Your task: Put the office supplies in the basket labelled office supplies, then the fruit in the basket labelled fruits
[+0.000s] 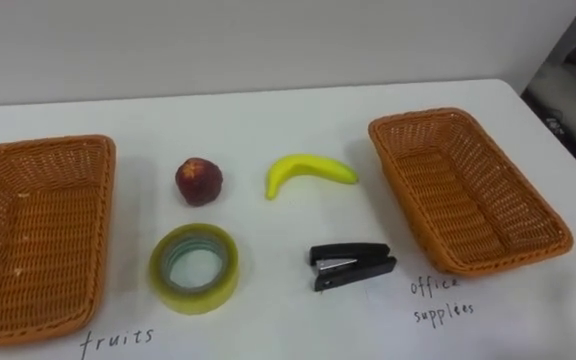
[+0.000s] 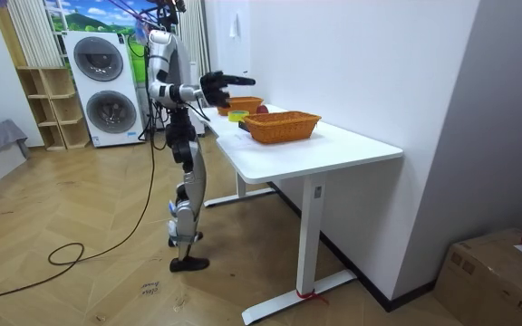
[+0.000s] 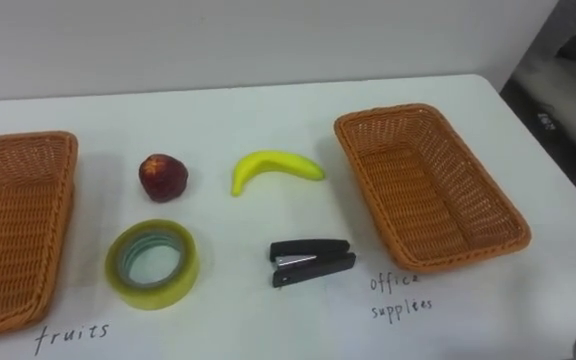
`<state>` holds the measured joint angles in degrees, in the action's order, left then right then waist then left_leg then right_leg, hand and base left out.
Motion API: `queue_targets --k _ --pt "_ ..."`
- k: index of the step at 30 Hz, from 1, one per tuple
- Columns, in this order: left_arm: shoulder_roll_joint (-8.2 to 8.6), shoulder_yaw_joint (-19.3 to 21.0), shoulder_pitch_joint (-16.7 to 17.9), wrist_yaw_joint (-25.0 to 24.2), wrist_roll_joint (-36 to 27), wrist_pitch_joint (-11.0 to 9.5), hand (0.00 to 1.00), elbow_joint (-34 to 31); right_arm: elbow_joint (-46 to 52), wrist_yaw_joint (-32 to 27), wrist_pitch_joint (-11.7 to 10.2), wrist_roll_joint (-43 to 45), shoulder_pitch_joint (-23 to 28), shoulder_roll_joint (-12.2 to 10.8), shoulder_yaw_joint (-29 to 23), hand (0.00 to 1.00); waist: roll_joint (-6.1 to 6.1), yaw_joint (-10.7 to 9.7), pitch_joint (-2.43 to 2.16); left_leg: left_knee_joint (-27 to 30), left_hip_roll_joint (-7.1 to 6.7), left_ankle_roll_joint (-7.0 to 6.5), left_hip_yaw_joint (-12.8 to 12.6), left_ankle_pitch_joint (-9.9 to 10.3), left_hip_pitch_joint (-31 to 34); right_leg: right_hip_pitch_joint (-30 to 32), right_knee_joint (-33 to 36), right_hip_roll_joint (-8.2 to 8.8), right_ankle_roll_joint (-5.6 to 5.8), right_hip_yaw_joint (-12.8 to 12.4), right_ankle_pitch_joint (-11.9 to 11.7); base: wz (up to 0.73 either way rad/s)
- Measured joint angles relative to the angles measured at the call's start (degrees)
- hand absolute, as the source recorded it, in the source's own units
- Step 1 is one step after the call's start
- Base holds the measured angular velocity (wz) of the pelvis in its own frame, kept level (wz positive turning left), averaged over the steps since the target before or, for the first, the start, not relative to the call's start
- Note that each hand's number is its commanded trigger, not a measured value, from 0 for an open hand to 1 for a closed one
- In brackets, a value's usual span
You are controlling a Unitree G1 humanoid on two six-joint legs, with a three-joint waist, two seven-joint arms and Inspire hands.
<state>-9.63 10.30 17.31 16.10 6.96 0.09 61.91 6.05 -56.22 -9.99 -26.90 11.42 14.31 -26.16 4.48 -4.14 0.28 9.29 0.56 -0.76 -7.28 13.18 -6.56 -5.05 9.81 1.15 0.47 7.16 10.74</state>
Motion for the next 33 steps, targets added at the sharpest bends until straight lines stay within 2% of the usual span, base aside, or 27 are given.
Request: queue_targets --k 6,9,11,12,13,16,25,26,33 --pt "-0.11 -0.36 -0.08 -0.1 0.02 -0.01 0.0 0.08 6.05 0.11 -0.09 4.22 -0.85 0.5 0.02 0.0 0.28 1.14 0.16 0.02 0.05 0.0 0.01 0.01 0.38 0.27 -0.03 -0.05 0.0 0.08 0.0 0.0" --pt "-0.11 -0.4 -0.07 -0.12 0.02 0.0 0.0 0.59 8.54 0.18 -0.11 5.63 -2.69 1.21 0.05 0.0 0.25 1.49 -0.03 0.02 0.07 0.0 0.02 0.01 0.4 0.28 0.03 -0.06 -0.01 0.11 -0.01 0.0" --pt "-0.11 -0.44 -0.18 -0.12 0.04 0.0 0.0 1.72 8.71 0.62 -0.11 7.23 -5.04 2.09 0.32 0.0 0.23 1.64 -0.19 0.02 0.07 0.0 0.05 0.01 0.43 0.18 0.27 -0.05 -0.01 0.14 -0.01 0.0" --pt "-0.11 -0.46 -0.22 -0.12 0.04 0.0 0.0 2.0 8.71 0.87 -0.1 7.23 -5.73 2.28 0.35 0.0 0.41 1.58 -0.05 0.03 0.08 0.0 0.05 0.0 0.45 0.19 0.39 -0.05 -0.01 0.14 -0.01 0.0" --pt "-0.11 -0.48 -0.23 -0.12 0.04 0.01 0.0 2.25 8.71 1.49 -0.1 7.22 -6.66 2.84 0.35 0.0 -0.03 1.57 -0.25 0.05 0.13 0.0 0.12 0.0 0.46 0.33 0.76 -0.05 -0.01 0.2 -0.01 0.04" --pt "-0.13 -0.38 -0.27 -0.11 0.44 0.03 0.0 2.25 9.02 2.84 0.06 7.46 -8.01 4.32 0.49 0.0 0.31 1.99 -0.22 0.06 0.15 0.0 0.29 0.0 0.44 0.29 0.87 0.03 -0.01 0.77 -0.01 0.03" --pt "-0.14 -0.77 -1.58 -1.28 4.67 0.31 0.0 2.84 12.56 6.49 0.05 17.64 -12.69 4.74 6.59 0.0 0.54 3.9 -0.06 0.34 0.15 0.0 1.39 0.0 0.45 -0.1 0.95 0.12 -0.03 1.74 -0.02 0.04" --pt "-0.13 -0.81 -1.6 -1.55 5.18 0.41 0.0 2.88 12.73 7.12 0.05 18.0 -12.68 4.74 7.04 0.0 0.68 4.57 -0.08 0.37 0.14 0.0 1.45 0.0 0.44 -0.23 0.94 0.15 -0.03 1.89 -0.02 0.04" --pt "0.01 -1.18 -1.54 -1.88 7.83 1.76 0.0 2.96 12.74 11.63 0.09 18.1 -14.07 4.74 8.9 0.0 0.66 5.58 -0.04 0.53 -0.23 -0.22 2.91 -0.17 0.97 -0.52 0.83 0.65 -0.02 4.08 -0.02 0.12"
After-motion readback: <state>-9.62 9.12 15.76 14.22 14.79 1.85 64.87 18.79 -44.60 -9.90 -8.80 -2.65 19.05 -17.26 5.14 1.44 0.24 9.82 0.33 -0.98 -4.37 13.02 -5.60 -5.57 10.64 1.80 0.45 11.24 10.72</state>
